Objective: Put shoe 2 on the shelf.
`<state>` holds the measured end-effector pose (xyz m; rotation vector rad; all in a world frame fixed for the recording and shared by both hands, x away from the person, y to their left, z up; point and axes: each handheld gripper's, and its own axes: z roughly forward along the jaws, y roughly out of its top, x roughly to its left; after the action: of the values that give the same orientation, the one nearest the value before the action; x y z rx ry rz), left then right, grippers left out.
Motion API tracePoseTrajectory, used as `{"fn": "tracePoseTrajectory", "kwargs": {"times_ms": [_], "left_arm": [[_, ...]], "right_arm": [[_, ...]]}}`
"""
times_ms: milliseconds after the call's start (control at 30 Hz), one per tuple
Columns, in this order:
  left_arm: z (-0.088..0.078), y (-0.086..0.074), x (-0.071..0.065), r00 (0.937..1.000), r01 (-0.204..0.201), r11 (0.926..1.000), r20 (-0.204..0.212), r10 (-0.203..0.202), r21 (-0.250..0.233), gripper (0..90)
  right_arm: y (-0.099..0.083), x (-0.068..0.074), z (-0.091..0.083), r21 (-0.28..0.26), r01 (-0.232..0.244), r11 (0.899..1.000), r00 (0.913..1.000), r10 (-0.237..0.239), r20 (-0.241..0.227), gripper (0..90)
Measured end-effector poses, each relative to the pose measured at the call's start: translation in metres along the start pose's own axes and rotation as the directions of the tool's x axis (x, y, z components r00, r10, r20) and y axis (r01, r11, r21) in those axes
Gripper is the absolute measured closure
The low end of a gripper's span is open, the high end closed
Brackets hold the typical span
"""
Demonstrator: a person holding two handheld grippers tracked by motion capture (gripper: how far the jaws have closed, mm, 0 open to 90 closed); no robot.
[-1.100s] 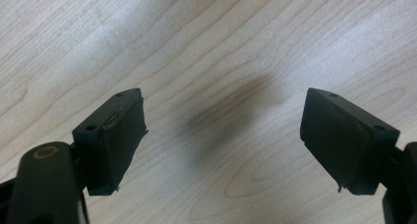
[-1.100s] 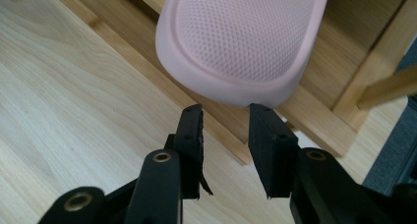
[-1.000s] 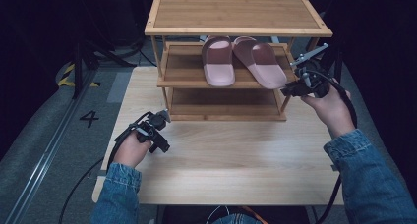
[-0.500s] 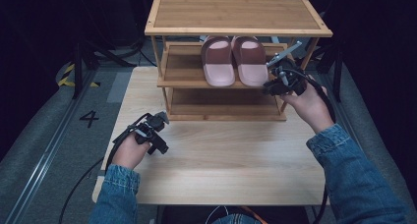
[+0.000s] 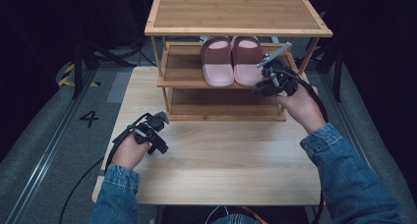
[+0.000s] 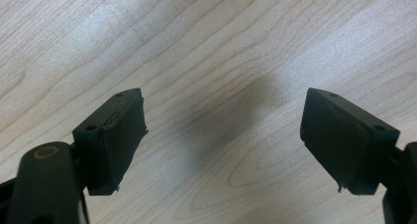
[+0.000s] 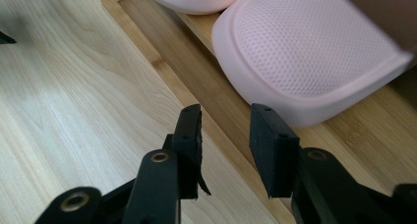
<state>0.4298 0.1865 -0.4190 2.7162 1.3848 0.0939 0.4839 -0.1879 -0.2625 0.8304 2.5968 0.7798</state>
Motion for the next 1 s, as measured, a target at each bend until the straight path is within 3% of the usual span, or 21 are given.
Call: {"fn": "tracePoseTrajectory", "kwargs": {"times_ms": [267,467,633,800,1000], "left_arm": [[-0.004,-0.002,0.003,1.0,0.006,0.9998,-0.008,-0.006,-0.019,17.6],[-0.008,-0.006,0.004,0.9999,0.003,0.9991,-0.013,-0.003,-0.043,17.6],[-0.012,-0.008,0.005,0.9999,0.007,0.9984,-0.011,-0.007,-0.057,17.5],[-0.013,-0.01,0.007,1.0,-0.003,0.9977,-0.008,0.003,-0.067,17.5],[-0.014,-0.014,0.012,0.9996,0.026,0.9977,-0.006,-0.026,-0.063,17.5]], "right_arm": [[-0.014,-0.006,-0.019,-0.02,-0.014,1.0,0.9999,0.014,0.006,60.3],[-0.035,-0.019,-0.036,-0.033,-0.065,0.997,0.9979,0.065,0.007,55.3],[-0.059,-0.034,-0.048,-0.04,-0.134,0.99,0.9908,0.134,0.016,47.0],[-0.077,-0.046,-0.056,-0.037,-0.176,0.984,0.984,0.177,0.019,46.3],[-0.111,-0.061,-0.061,0.024,-0.258,0.966,0.9651,0.257,0.051,43.5]]}}
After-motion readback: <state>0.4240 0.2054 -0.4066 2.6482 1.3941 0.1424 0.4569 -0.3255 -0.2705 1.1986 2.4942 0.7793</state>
